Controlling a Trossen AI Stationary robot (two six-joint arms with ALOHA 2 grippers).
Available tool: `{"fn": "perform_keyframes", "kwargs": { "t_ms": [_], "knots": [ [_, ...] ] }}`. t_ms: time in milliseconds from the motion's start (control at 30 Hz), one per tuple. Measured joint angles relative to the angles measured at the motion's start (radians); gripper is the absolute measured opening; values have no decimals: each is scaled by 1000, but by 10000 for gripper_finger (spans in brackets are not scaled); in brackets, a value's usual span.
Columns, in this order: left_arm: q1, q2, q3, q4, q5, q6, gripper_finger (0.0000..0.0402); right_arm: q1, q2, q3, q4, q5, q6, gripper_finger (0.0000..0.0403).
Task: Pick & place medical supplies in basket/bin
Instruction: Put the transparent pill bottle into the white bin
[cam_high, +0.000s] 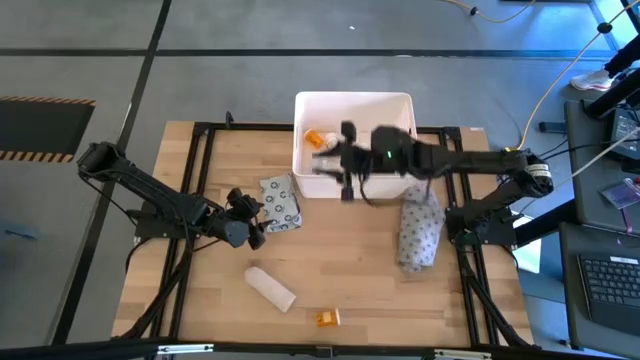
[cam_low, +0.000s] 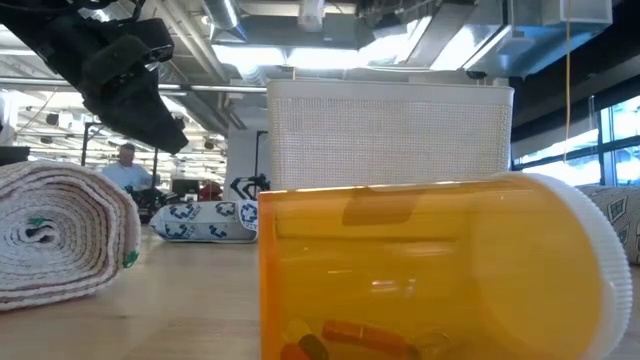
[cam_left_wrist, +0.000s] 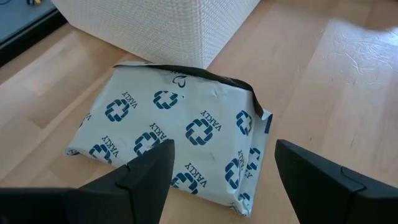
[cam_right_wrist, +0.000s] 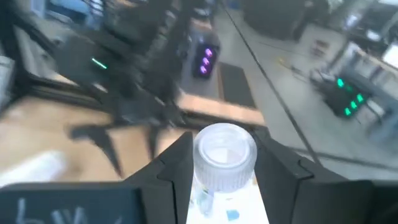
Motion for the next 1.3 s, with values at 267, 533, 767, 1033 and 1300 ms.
{"fn": "perform_keyframes", "kwargs": {
  "t_ms": [267,533,767,1033,1300],
  "knots": [
    [0,0,0,0,-1,0,270,-257,25,-194,209,-123,22,139],
    [0,0,0,-3,-10,2,271,-355,164,-323,408,-237,79,140],
    [0,0,0,-3,-30,26,271,-361,334,-329,500,-240,85,141],
    [0,0,0,-3,-29,27,269,-361,436,-323,666,-281,162,142],
    [0,0,0,-3,-29,27,270,-361,447,-328,731,-292,207,142]
  ]
}}
